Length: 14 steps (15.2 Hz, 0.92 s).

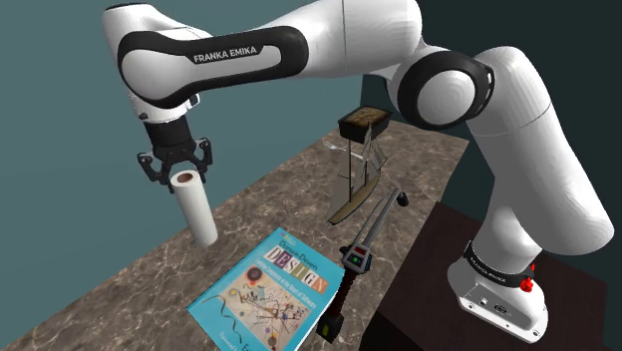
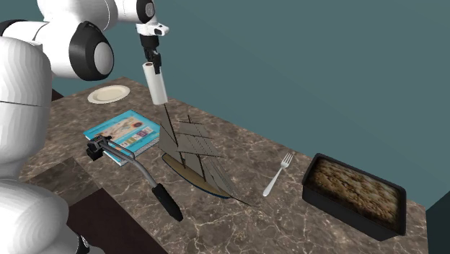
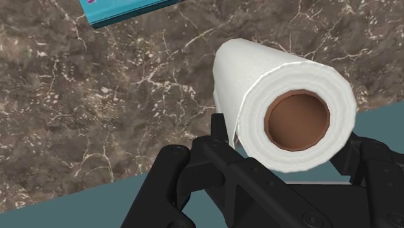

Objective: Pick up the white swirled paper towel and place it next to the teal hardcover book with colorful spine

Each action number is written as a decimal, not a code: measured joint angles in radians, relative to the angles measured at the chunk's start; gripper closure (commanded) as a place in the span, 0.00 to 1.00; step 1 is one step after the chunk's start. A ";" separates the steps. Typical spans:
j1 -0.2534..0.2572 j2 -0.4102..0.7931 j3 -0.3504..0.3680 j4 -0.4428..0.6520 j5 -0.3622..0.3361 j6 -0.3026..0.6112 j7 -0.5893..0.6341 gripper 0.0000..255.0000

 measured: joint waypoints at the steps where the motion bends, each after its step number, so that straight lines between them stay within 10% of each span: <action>1: -0.001 0.000 0.000 -0.014 0.000 0.014 0.000 1.00; 14: -0.010 0.000 -0.002 -0.159 -0.001 0.159 -0.002 1.00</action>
